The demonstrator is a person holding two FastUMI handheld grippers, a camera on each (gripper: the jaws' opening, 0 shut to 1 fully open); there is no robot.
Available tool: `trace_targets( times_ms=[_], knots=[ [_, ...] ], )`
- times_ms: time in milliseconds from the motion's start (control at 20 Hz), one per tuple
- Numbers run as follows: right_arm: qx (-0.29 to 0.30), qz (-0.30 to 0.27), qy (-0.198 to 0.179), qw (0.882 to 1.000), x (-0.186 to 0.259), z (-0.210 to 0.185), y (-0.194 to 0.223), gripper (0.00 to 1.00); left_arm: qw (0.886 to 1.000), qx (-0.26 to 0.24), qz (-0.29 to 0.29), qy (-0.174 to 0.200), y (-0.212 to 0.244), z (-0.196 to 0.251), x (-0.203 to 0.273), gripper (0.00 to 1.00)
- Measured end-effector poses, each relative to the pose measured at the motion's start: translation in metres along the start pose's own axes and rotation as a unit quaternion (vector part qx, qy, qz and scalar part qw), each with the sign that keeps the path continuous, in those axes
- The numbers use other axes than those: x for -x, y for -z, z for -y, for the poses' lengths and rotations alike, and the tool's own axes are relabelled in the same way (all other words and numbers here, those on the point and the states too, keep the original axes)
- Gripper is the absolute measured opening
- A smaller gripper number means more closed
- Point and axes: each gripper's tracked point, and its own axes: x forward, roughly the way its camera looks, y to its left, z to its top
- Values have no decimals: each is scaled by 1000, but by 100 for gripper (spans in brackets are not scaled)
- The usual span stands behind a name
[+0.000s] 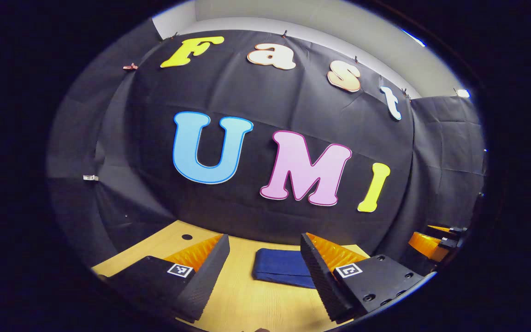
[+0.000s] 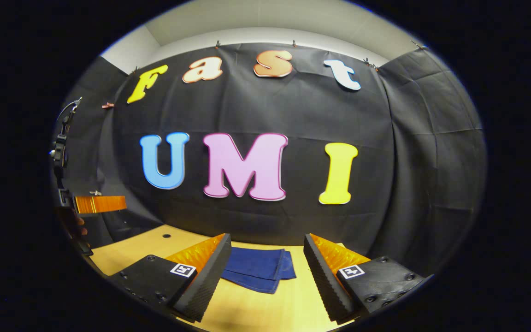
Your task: Grasp the waist and the cuffs of the jeans and fold them to make the two legs overlap; first hold the waist and fold one-third of the jeans toward the cuffs, then hold the cuffs and fold the remaining one-third in the same direction to finish folding.
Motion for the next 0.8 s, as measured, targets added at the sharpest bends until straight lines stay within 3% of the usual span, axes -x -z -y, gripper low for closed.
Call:
trace_targets(
  times_ms=[300,350,400,500,750,800],
  knots=[
    [0,3,-50,999,29,-65,-10,93,1000,-1,15,-12,-14,-18,63,96],
    [1,6,-55,998,31,-71,-13,99,1000,-5,18,-17,-17,-21,70,96],
    [3,11,-59,998,34,-74,-17,93,999,-13,24,-22,-22,-24,74,96],
    [5,10,-67,998,32,-78,-15,99,999,-19,32,-27,-28,-22,78,96],
    [6,14,-80,997,32,-82,-19,93,999,-26,29,-37,-22,-19,85,96],
    [6,13,-82,997,32,-84,-17,96,998,-27,28,-39,-20,-21,86,96]
  ],
)
